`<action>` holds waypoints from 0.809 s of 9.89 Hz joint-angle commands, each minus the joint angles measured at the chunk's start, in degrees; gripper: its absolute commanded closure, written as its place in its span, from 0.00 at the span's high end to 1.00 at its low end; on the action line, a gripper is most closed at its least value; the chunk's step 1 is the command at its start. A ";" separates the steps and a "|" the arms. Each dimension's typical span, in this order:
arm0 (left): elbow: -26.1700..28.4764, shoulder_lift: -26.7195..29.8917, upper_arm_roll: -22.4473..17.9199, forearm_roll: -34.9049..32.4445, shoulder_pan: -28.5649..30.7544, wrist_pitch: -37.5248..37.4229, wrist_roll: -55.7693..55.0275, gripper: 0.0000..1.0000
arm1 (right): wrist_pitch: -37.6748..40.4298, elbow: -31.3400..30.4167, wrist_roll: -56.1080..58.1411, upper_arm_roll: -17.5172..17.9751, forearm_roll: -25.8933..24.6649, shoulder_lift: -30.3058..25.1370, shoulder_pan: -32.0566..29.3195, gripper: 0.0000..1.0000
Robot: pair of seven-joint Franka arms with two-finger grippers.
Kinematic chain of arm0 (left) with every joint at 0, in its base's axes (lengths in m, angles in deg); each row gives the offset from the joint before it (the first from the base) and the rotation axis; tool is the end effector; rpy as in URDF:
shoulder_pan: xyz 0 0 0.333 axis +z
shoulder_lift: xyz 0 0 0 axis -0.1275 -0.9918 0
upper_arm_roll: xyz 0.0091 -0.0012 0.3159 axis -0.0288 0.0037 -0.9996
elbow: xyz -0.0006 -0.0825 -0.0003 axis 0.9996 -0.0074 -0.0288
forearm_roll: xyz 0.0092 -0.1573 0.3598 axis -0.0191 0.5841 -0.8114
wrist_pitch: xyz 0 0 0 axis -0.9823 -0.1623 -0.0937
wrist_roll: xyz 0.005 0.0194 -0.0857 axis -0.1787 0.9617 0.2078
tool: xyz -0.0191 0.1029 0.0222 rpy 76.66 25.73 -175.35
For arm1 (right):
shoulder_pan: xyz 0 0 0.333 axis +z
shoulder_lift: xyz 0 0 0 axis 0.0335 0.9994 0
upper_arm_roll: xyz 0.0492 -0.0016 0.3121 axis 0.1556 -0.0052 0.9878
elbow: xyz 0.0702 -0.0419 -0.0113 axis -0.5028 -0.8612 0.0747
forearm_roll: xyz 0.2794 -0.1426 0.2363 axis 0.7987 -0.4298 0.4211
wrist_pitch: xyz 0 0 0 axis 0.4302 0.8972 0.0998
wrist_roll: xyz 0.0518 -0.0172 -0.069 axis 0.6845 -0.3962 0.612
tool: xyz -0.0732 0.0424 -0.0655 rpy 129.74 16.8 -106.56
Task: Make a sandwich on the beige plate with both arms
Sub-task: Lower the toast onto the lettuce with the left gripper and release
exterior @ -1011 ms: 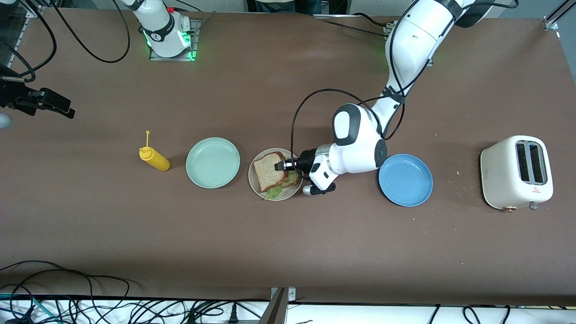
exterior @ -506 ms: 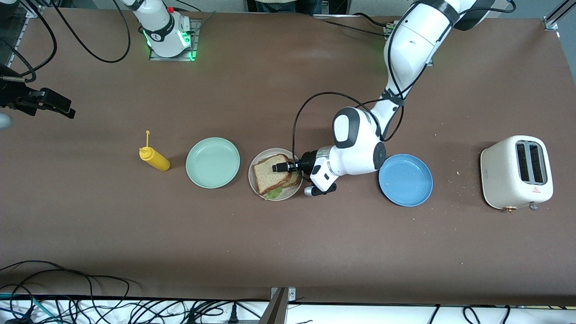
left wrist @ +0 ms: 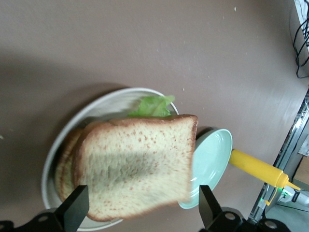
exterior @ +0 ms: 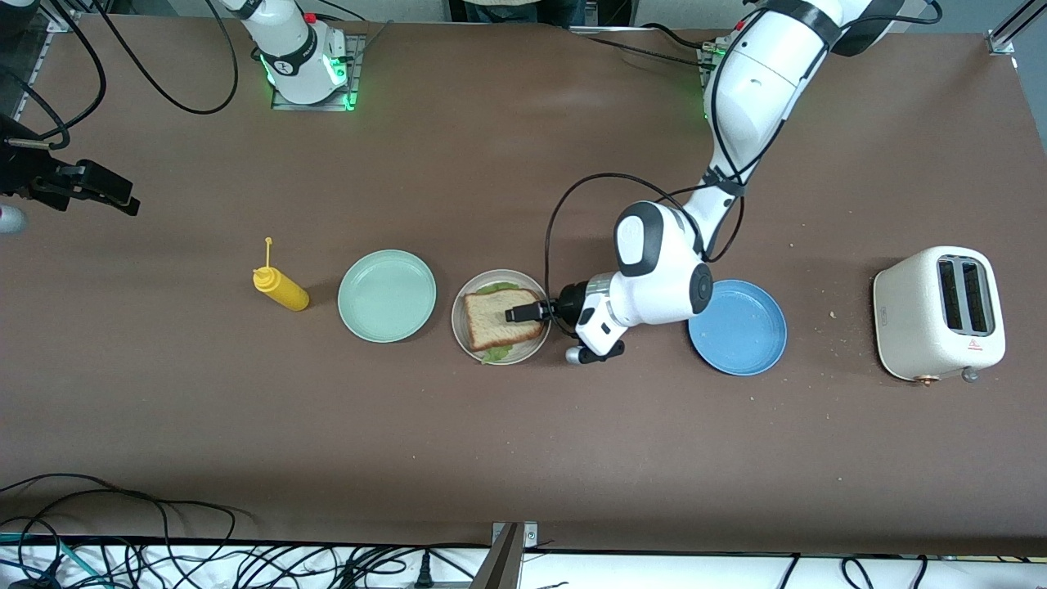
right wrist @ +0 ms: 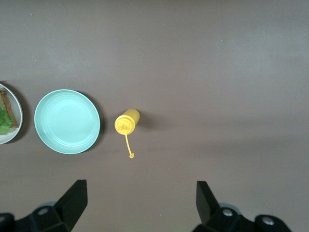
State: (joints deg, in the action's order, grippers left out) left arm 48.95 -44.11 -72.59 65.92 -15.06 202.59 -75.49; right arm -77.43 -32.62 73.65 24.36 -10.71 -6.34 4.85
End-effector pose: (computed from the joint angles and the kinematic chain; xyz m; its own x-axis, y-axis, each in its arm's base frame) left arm 0.6242 -0.3840 0.2232 0.9493 0.1624 -0.2691 0.3053 -0.6797 0.6669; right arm 0.5679 -0.0118 0.6014 0.9975 -0.0616 -0.0356 -0.0617 -0.9981 -0.0010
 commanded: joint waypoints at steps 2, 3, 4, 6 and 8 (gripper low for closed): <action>1.22 2.70 0.22 -6.29 3.83 -3.92 0.28 1.00 | 0.52 1.08 -0.20 -0.01 0.37 -0.07 0.15 1.00; 1.04 3.75 0.22 -8.32 5.41 -6.64 0.19 1.00 | 0.52 1.08 -0.20 -0.01 0.29 -0.07 0.15 1.00; 0.78 4.98 0.22 -10.08 6.82 -9.62 0.11 1.00 | 0.52 1.08 -0.20 -0.01 0.29 -0.07 0.15 1.00; 0.78 7.09 0.22 -13.94 8.85 -13.42 -0.07 1.00 | 0.52 1.08 -0.20 -0.01 0.29 -0.07 0.15 1.00; 0.60 8.59 0.13 -18.86 9.64 -14.74 -2.51 1.00 | 0.52 1.08 -0.20 -0.01 0.28 0.02 0.15 1.00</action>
State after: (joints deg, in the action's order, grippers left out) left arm 48.55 -37.59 -72.63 50.71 -5.71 189.13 -75.88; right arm -77.43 -32.54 73.65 24.35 -10.71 -6.34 4.91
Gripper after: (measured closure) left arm 0.000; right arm 0.000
